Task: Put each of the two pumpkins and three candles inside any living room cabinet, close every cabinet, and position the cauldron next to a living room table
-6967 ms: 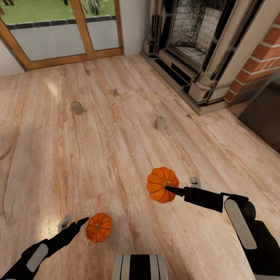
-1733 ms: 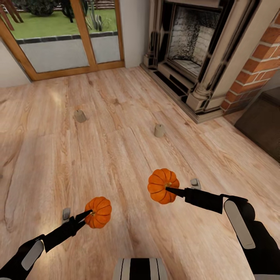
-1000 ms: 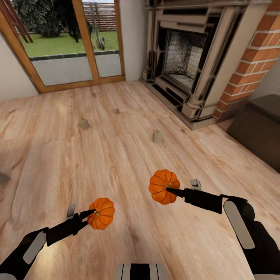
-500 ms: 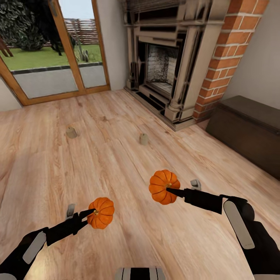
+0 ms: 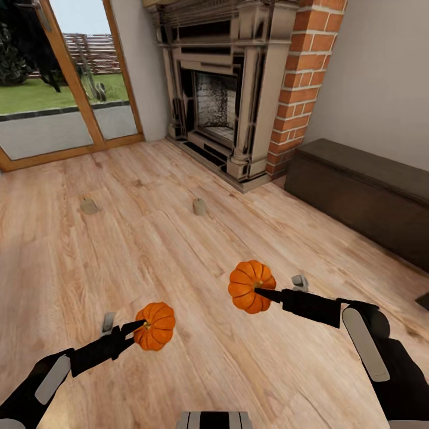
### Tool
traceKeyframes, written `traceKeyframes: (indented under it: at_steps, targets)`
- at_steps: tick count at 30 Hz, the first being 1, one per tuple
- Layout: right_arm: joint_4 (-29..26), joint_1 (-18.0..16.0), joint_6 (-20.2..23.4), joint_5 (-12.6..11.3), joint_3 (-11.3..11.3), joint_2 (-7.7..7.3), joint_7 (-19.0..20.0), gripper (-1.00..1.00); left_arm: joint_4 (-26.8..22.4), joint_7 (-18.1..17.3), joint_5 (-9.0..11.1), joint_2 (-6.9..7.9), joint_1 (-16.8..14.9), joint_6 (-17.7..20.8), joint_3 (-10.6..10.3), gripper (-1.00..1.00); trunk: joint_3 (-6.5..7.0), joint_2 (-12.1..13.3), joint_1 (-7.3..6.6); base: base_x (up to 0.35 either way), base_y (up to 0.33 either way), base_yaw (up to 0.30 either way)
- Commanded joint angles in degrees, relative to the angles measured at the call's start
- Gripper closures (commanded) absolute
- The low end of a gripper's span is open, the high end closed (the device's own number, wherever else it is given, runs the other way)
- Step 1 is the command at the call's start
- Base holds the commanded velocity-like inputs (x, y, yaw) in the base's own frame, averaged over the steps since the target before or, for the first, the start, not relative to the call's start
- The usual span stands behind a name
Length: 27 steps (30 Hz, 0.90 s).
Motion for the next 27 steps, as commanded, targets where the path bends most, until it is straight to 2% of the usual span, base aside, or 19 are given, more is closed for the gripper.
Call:
traceKeyframes:
  at_steps: [1,7,15,22,27]
  targets:
    - [-0.02,-0.06,0.51,-0.67,-0.06,0.02,0.27,1.0,-0.03,-0.12,0.45,0.01,-0.01,0.51,0.09,1.0,-0.04,-0.02,-0.05,-0.322,0.0,-0.251]
    - [-0.02,-0.06,0.51,-0.69,-0.06,-0.06,0.27,1.0,-0.03,-0.14,0.49,0.08,-0.02,0.45,0.16,1.0,-0.04,-0.02,-0.05,-0.294,0.0,-0.251]
    - [-0.02,-0.06,0.51,-0.69,-0.06,-0.06,0.27,1.0,-0.19,-0.29,0.51,0.02,0.0,0.18,0.19,1.0,-0.04,-0.02,-0.05,-0.063,0.0,-0.252]
    - [-0.02,-0.06,0.51,-0.69,-0.06,-0.06,0.27,1.0,-0.21,-0.14,0.43,0.02,-0.01,0.17,0.13,1.0,-0.04,-0.02,-0.05,-0.247,-0.045,-0.251]
    - [-0.02,-0.06,0.51,-0.69,-0.06,-0.06,0.27,1.0,-0.21,-0.12,0.43,0.02,0.01,0.16,0.1,1.0,-0.04,-0.02,-0.05,-0.066,-0.035,-0.252]
